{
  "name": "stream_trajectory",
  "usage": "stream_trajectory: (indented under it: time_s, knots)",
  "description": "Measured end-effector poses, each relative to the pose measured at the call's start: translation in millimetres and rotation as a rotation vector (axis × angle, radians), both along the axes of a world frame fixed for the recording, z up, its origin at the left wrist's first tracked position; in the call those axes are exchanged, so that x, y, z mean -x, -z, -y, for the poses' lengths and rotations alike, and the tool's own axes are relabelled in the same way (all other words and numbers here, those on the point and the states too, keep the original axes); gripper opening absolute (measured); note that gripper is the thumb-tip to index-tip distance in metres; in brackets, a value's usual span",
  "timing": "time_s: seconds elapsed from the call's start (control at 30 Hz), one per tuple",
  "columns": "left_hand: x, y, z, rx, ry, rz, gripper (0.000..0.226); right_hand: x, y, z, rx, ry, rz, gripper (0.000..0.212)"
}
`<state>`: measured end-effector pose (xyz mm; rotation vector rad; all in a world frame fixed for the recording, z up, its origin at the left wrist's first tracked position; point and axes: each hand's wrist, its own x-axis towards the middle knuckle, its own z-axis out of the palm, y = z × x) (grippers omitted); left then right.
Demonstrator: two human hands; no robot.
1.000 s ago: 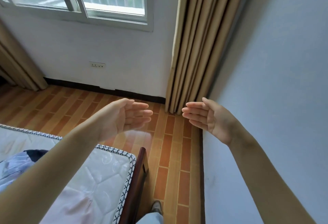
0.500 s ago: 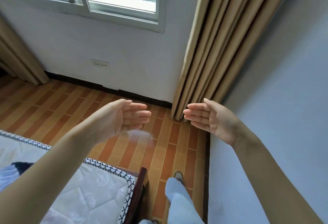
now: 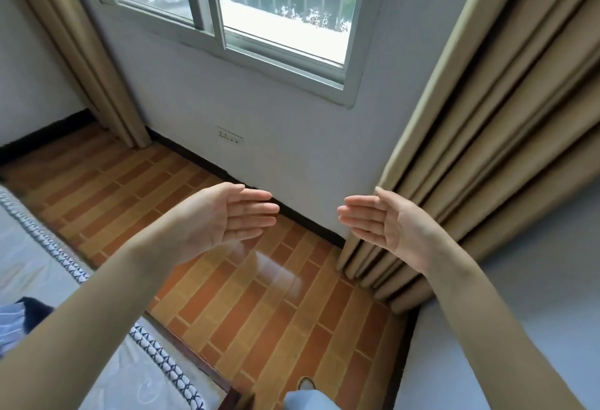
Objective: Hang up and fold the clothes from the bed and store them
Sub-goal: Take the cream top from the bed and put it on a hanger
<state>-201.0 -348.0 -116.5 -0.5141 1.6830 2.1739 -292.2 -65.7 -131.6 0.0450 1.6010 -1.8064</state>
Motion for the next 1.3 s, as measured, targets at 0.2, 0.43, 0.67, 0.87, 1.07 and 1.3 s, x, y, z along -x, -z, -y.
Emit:
stream_trajectory:
  time_s: [0.2,0.43,0.67,0.87,1.07,1.3]
  knots:
    - [23.6,6.2,16.9,0.013,-0.145,0.072,0.043,66.8,15.9,39.2,0.023,-0.193,0.045,0.049]
    - [37.8,11.0,54.8,-0.019,-0.320,0.094,0.041,120.2,33.9,97.3,0.062,-0.346,0.081,0.048]
    - [83.1,15.6,115.0,-0.061,-0.370,0.055,0.042,175.3,30.0,171.9,0.071,-0.440,0.032,0.048]
    - [130.7,10.3,195.8,-0.066,-0.408,0.031,0.042,230.2,17.5,254.9,0.052,-0.459,0.001,0.046]
    - [149.2,13.1,265.7,-0.094,-0.477,0.035,0.042,259.6,15.8,334.8,0.044,-0.509,0.022,0.046]
    - [110.3,26.6,339.3,-0.144,-0.698,0.041,0.042,264.8,17.6,455.4,0.034,-0.731,0.048,0.046]
